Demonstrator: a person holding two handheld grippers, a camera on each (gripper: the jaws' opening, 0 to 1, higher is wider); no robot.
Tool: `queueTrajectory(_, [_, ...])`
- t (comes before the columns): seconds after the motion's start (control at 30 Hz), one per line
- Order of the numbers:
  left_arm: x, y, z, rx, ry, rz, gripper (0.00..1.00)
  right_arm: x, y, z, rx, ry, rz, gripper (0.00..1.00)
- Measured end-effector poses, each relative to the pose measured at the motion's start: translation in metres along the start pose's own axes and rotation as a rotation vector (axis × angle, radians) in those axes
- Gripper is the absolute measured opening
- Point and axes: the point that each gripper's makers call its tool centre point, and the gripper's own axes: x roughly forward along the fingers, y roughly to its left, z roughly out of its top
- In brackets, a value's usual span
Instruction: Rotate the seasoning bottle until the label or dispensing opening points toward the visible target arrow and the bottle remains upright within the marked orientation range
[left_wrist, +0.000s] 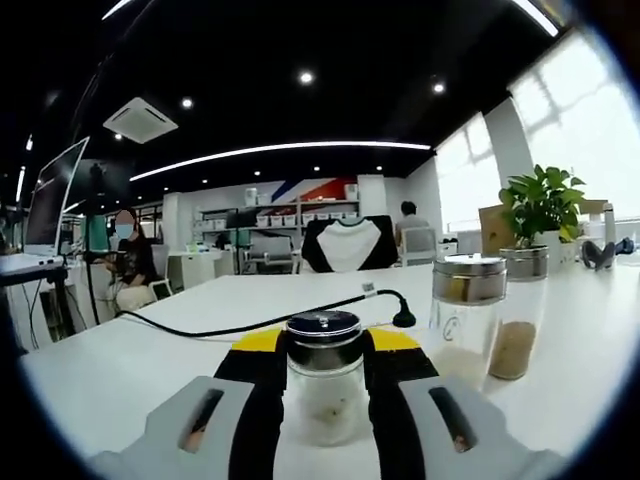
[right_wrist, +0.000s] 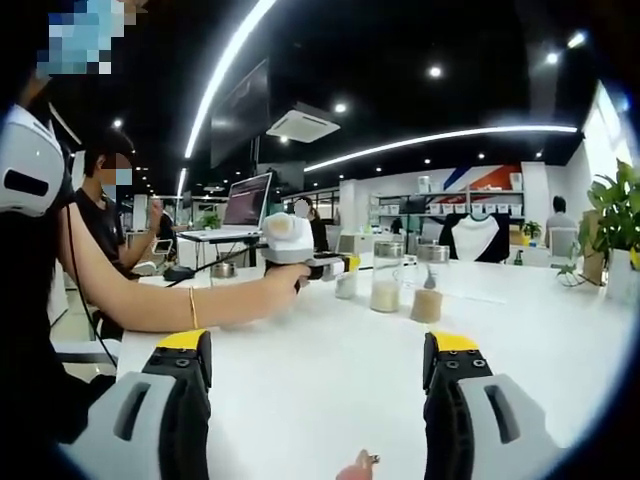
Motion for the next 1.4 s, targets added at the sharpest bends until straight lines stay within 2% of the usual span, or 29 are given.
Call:
queueTrajectory(0.13, [-0.001,-0.002,-0.002,-0.008,0.0,0.001,0.31,0.001,0.0,0.001,0.002,-0.003,0.004,0.88])
queueTrajectory(0.23, [-0.001,-0.002,-0.001,0.036,0.003,0.015,0.32,0.001,0.0,0.0,0.0,-0.002,0.005,0.88])
queueTrajectory(0.43, [-0.002,0.0,0.0,0.054,-0.001,0.044,0.32,0.003,0.0,0.002,0.004,-0.009,0.012,0.88])
queueTrajectory(0.53, [-0.001,0.001,0.004,-0.002,-0.009,0.045,0.32,0.003,0.0,0.002,0.005,-0.01,0.013,0.88])
queueTrajectory(0.73, [0.002,-0.004,0.004,-0.002,0.001,0.02,0.39,0.002,-0.001,0.001,0.01,-0.008,0.014,0.88])
queueTrajectory(0.83, [0.008,-0.007,-0.003,-0.011,0.036,-0.018,0.44,0.002,-0.001,0.001,0.01,-0.007,0.015,0.88])
queueTrajectory(0.97, [0.009,-0.005,-0.004,0.004,0.04,-0.025,0.42,0.003,0.001,0.002,0.019,-0.013,0.029,0.88])
queueTrajectory(1.2, [0.012,0.001,-0.01,-0.031,0.067,-0.03,0.41,0.005,0.002,0.001,0.012,-0.008,0.028,0.88])
queueTrajectory(1.4, [0.013,0.002,-0.01,-0.039,0.065,-0.032,0.36,0.004,0.002,-0.001,0.011,0.0,0.021,0.88])
